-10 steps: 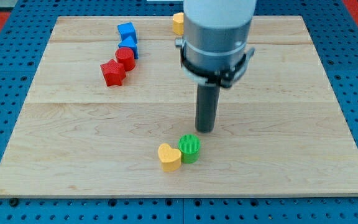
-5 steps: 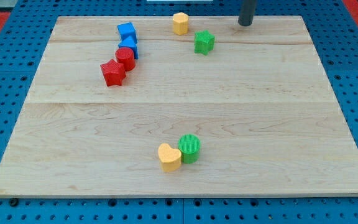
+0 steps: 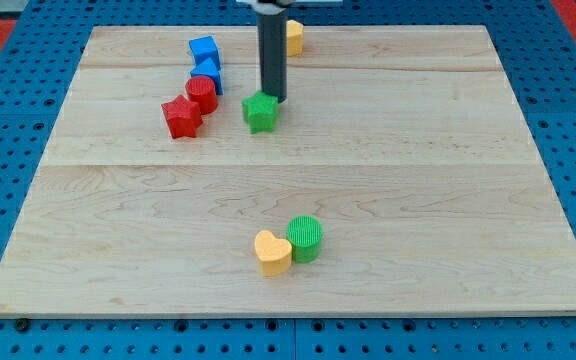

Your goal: Slide the green star to the top left of the yellow heart

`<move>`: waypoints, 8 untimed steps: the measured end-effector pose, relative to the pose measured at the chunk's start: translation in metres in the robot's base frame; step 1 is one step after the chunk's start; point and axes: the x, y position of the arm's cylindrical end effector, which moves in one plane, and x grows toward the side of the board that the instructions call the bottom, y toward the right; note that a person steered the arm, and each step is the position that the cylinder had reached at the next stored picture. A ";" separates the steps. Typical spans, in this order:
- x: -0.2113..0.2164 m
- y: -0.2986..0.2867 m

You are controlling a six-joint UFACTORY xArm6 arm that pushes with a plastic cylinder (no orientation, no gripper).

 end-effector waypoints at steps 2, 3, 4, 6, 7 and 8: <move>0.054 -0.078; 0.071 -0.100; 0.105 -0.087; 0.147 -0.046; 0.151 -0.046; 0.161 -0.039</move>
